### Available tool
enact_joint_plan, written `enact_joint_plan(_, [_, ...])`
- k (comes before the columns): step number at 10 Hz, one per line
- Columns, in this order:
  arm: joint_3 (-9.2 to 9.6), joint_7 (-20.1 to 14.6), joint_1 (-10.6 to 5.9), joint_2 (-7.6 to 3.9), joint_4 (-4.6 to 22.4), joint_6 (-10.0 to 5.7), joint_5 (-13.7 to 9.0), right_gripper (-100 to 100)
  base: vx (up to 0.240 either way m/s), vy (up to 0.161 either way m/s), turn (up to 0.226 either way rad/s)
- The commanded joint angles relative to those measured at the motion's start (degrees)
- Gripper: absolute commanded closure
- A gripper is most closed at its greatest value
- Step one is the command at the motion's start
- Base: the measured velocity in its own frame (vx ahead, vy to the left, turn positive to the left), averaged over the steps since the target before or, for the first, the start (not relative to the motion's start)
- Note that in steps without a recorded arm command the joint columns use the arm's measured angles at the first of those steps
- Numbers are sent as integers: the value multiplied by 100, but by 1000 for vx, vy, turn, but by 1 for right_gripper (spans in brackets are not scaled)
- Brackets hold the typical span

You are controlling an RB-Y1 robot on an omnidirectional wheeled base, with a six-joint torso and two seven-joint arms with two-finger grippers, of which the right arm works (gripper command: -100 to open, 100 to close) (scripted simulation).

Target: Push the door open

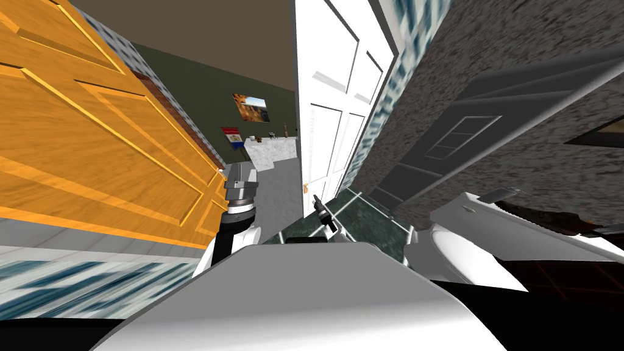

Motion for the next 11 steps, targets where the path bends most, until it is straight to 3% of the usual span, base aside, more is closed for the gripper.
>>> enact_joint_plan(1, [39,-21,-119,34,257,-64,-9,-100,62,-43,55])
enact_joint_plan(8, [221,-131,-489,126,1089,-212,-31,-100,60,-52,53])
enact_joint_plan(11, [237,-143,-521,134,1158,-214,-33,-100,40,-28,14])
